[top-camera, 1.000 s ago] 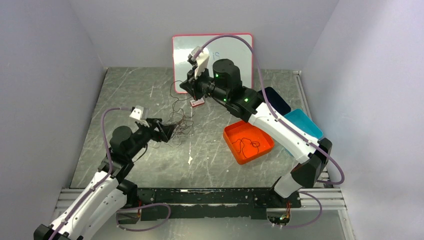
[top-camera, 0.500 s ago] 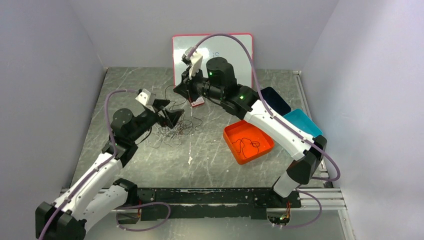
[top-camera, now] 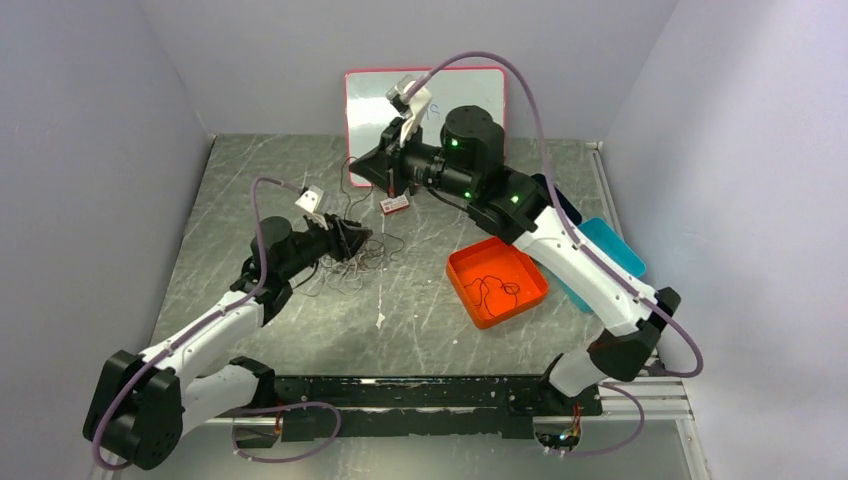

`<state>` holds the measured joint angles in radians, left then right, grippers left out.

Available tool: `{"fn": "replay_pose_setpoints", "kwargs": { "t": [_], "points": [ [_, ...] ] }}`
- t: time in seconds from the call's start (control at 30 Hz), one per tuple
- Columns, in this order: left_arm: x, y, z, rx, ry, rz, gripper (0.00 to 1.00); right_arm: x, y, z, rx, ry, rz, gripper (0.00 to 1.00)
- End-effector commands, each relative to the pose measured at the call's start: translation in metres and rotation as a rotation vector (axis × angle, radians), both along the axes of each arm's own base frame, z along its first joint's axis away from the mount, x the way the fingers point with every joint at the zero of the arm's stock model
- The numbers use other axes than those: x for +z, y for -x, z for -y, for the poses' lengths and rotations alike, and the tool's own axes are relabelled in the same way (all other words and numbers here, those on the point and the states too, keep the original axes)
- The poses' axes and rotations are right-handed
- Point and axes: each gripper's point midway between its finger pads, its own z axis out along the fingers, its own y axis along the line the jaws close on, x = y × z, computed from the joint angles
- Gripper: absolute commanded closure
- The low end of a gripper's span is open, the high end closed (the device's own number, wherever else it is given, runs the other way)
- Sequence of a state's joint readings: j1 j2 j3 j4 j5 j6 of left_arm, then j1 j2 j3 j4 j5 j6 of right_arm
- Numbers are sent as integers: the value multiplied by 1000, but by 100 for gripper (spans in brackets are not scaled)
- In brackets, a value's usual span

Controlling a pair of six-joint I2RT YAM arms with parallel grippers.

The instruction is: Untangle the cables

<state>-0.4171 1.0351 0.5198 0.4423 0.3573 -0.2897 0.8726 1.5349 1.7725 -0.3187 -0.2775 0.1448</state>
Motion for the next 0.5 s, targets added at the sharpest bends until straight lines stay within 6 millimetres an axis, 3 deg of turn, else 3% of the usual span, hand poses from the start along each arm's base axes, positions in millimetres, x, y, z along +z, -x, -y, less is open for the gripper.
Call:
{"fn": "replay_pose_setpoints", "kwargs": {
  "t": [0.0, 0.13, 0.47],
  "points": [
    [-12, 4, 9, -38, 42, -26, 61, 45, 17, 13, 13, -113, 48, 100],
    [-32, 4, 8, -33, 42, -67, 69, 62, 23, 21, 8, -153, 71, 100],
    [-68, 7, 4, 8, 48, -180, 72, 120, 33, 50, -48, -241, 183, 100]
  ]
}}
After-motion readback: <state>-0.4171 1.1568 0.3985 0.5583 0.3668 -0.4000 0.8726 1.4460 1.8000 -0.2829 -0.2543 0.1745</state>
